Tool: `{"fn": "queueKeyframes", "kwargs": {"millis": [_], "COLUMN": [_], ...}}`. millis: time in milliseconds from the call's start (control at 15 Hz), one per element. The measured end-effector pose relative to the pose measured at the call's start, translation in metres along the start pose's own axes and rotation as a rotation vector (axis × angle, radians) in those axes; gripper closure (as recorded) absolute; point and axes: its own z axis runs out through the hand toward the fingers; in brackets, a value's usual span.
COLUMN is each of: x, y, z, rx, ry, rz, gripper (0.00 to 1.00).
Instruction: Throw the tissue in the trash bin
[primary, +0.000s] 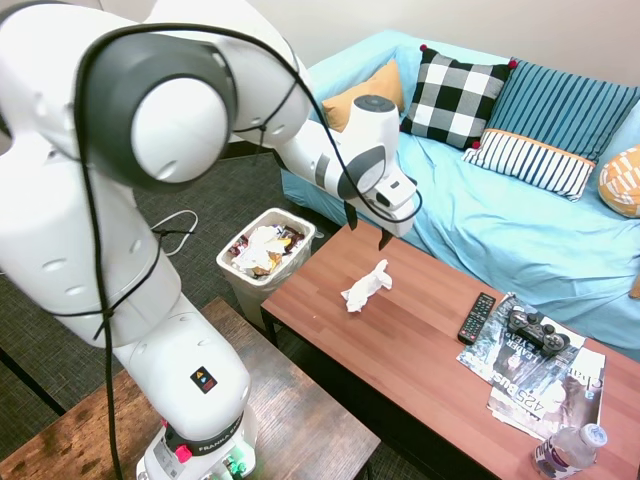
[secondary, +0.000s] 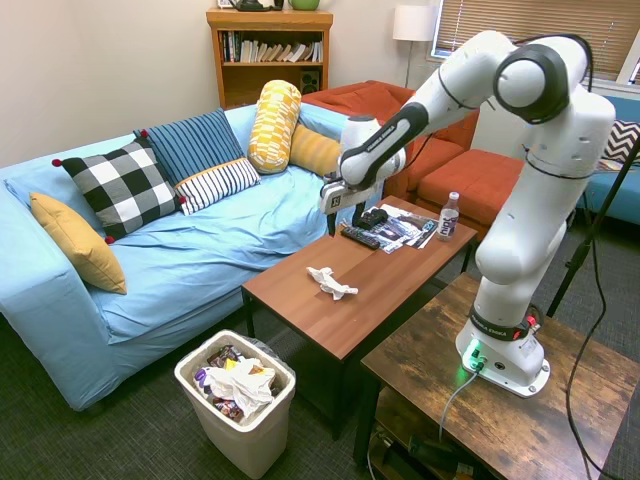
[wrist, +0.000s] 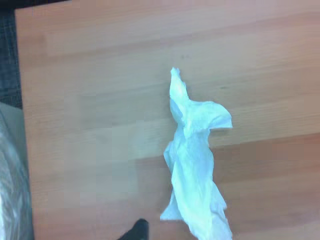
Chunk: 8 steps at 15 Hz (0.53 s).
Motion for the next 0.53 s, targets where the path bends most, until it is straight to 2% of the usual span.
{"fn": "queueKeyframes", "kwargs": {"millis": [333,533], "x": [0.038,0.038], "y": [-0.033,-0.053], "z": [0.112,0.156], "rx": [-0.096,-0.126], "ry": [-0.008,-0.014], "rz": [0.028,0.006], "gripper": [0.0,0.0]}}
